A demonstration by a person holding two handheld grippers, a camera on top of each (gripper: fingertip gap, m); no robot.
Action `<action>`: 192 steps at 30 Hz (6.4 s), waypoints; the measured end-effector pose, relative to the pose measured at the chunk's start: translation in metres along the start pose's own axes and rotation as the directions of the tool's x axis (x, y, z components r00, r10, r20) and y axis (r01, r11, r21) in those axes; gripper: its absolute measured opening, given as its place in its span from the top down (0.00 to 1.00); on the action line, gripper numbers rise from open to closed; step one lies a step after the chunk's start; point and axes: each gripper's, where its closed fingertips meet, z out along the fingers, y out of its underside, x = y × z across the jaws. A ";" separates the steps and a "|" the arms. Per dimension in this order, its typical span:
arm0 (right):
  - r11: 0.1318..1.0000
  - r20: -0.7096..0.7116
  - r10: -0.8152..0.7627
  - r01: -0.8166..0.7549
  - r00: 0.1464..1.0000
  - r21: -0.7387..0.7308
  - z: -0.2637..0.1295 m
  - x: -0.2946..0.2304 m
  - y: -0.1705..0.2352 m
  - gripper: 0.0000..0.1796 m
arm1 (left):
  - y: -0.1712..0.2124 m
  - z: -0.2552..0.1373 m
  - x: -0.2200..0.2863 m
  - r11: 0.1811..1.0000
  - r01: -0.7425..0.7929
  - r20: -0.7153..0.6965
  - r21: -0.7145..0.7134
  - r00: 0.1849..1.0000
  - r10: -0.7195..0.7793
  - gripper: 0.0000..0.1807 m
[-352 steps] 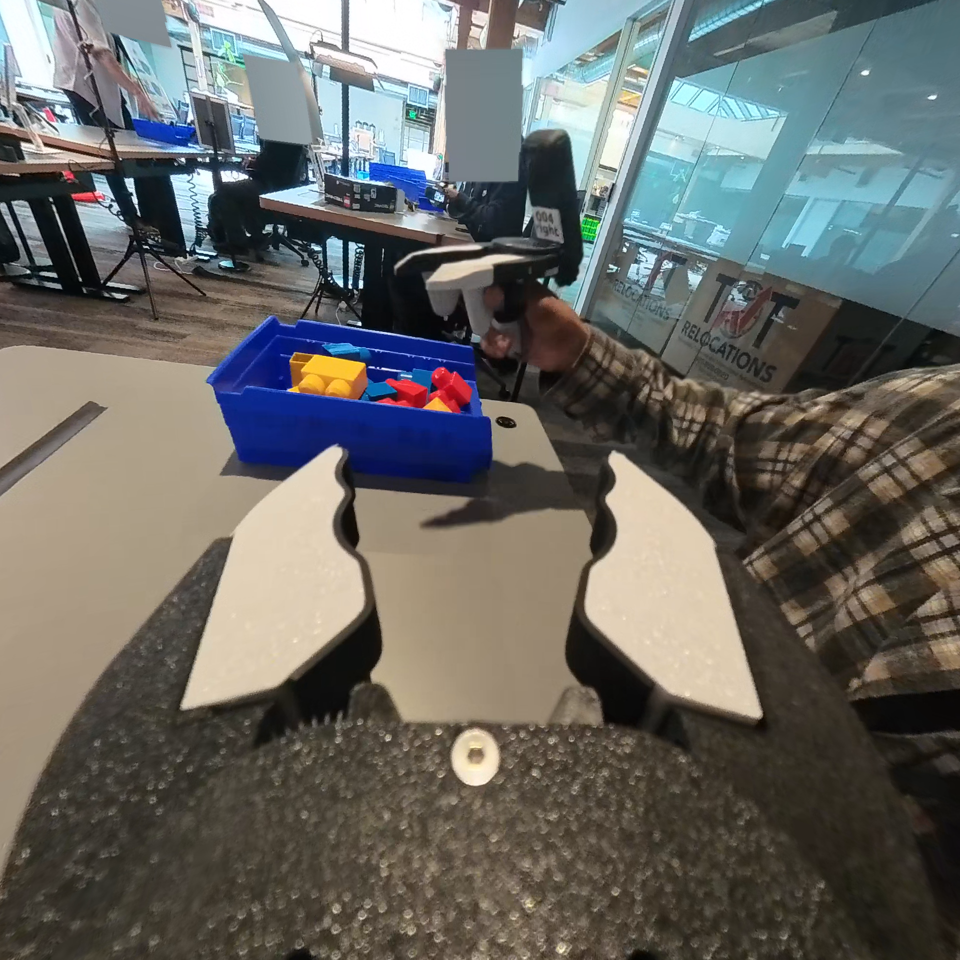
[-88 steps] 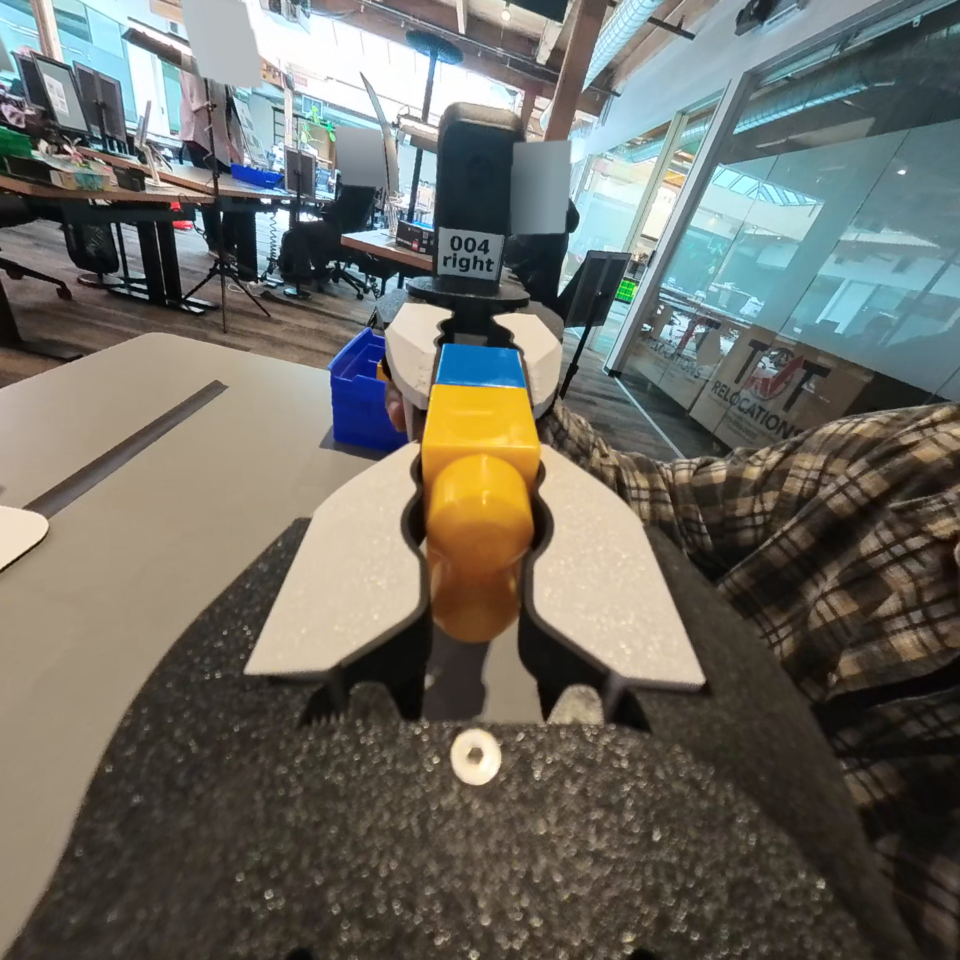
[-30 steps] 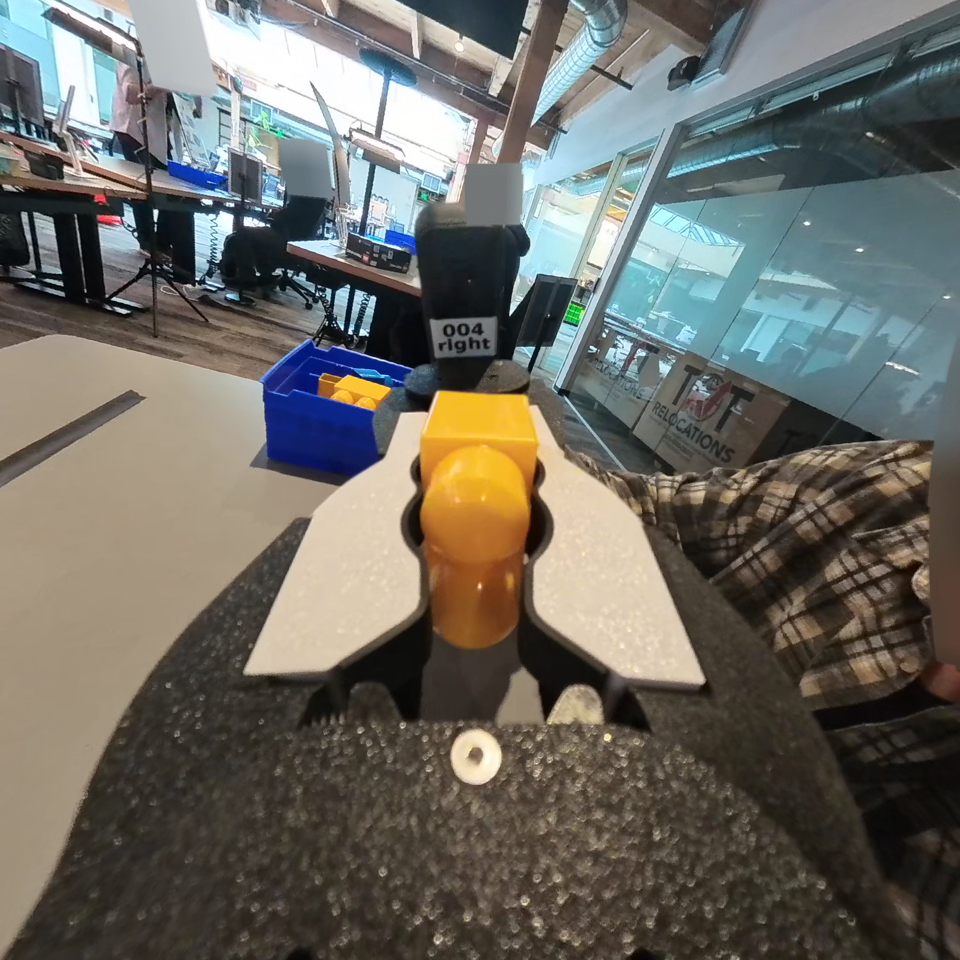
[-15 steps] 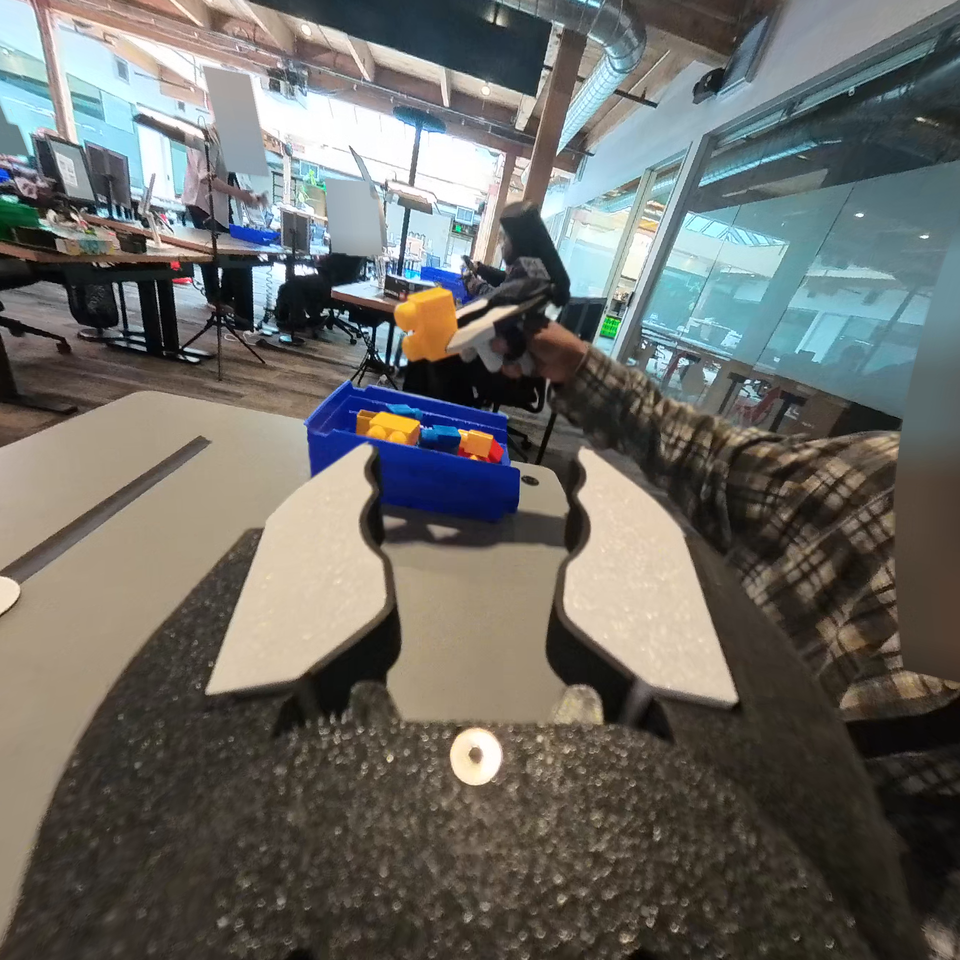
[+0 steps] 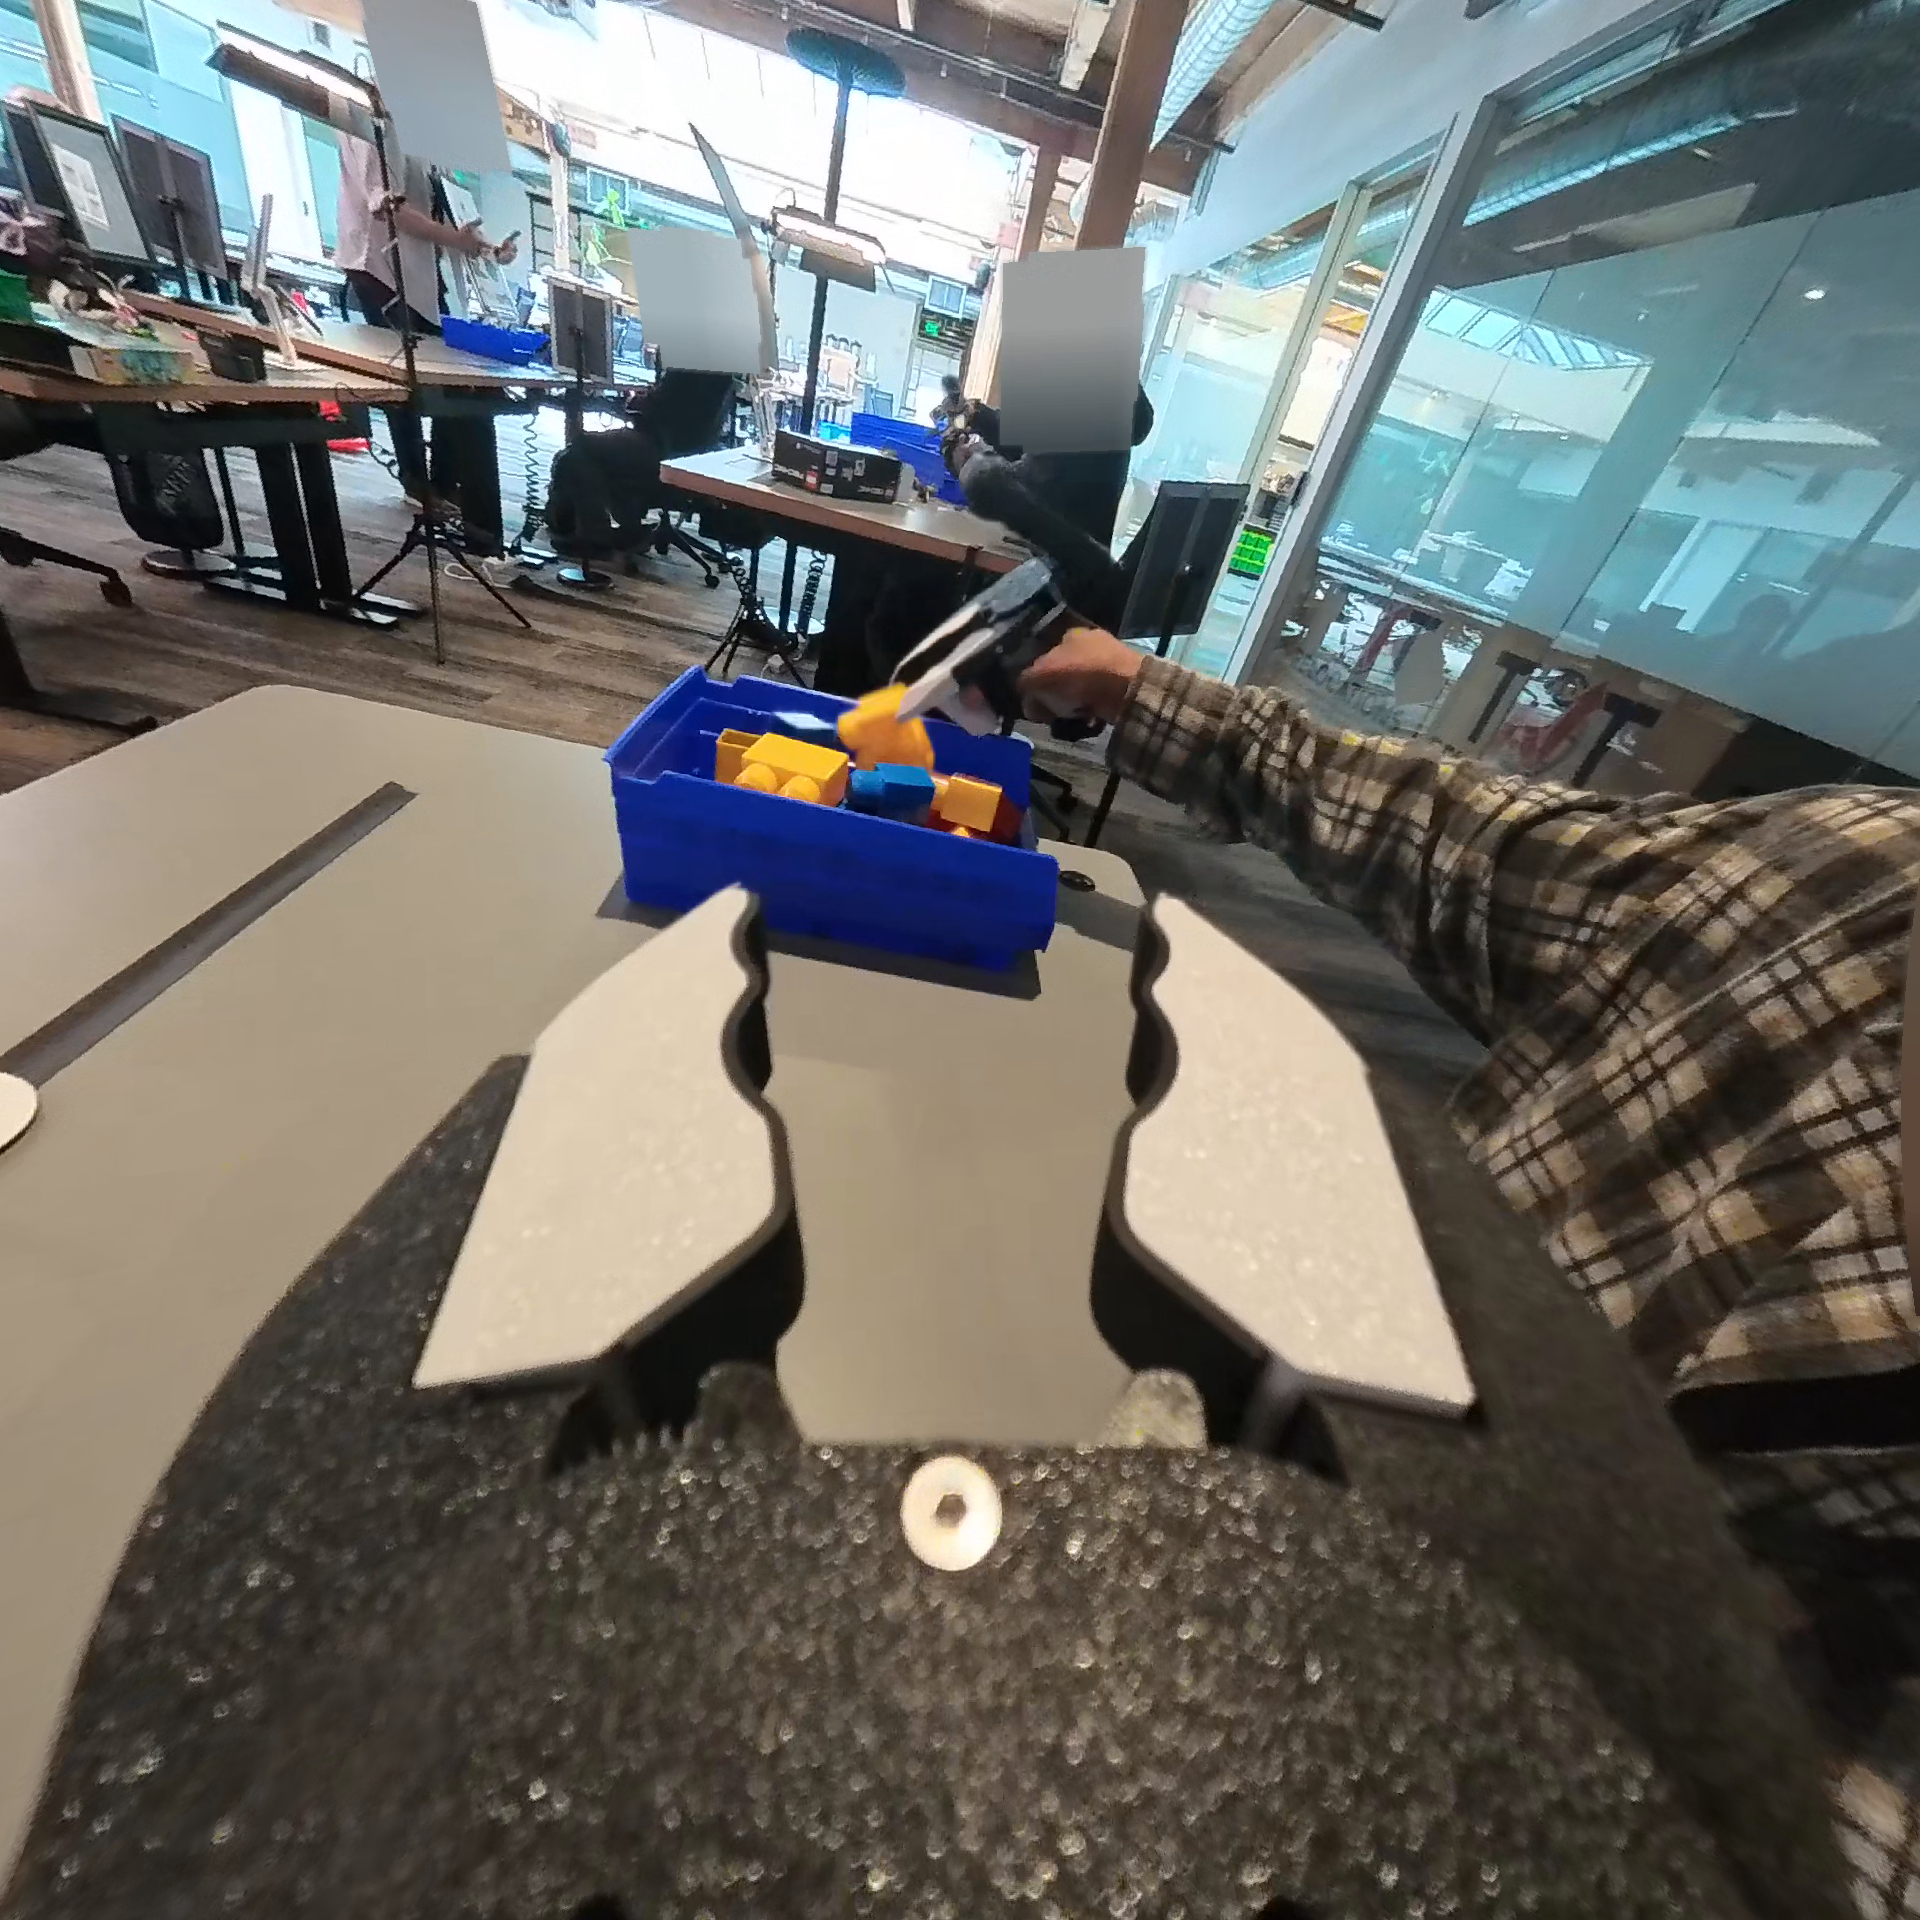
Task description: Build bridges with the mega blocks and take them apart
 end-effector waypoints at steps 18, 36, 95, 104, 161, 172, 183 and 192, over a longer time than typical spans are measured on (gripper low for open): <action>0.860 0.143 -0.204 0.108 0.968 0.499 -0.043 -0.195 -0.123 0.58 | 0.000 -0.006 -0.013 1.000 -0.012 0.073 0.002 0.997 0.012 0.63; 0.813 0.197 -0.087 -0.044 0.977 0.581 0.049 -0.281 -0.103 0.57 | 0.009 -0.055 -0.049 0.998 -0.045 0.432 0.036 0.901 0.025 0.64; 0.871 0.040 0.168 -0.129 0.985 -0.475 0.022 0.025 0.057 0.98 | 0.070 -0.153 0.015 0.988 -0.124 0.703 0.094 0.710 0.023 0.66; 0.901 0.125 0.118 -0.053 0.985 -0.431 0.032 -0.057 0.040 0.98 | 0.059 -0.147 0.035 0.988 -0.121 0.667 0.101 0.745 0.023 0.66; 0.993 0.513 0.098 -0.115 0.853 0.001 0.016 -0.403 -0.057 0.72 | 0.037 -0.189 0.059 0.980 -0.120 0.664 0.161 0.748 -0.018 0.65; 0.964 0.627 0.087 -0.224 0.774 0.143 -0.012 -0.310 0.017 0.66 | 0.037 -0.319 0.059 0.994 0.030 0.936 -0.101 0.342 0.085 0.57; 0.958 0.690 0.152 -0.277 0.708 0.074 -0.006 -0.297 0.050 0.71 | 0.073 -0.460 0.057 0.866 0.499 0.994 0.026 0.081 -0.077 0.48; 0.958 0.704 0.151 -0.279 0.694 0.069 -0.016 -0.293 0.064 0.74 | 0.118 -0.554 0.038 0.711 0.676 0.981 0.191 -0.162 -0.110 0.46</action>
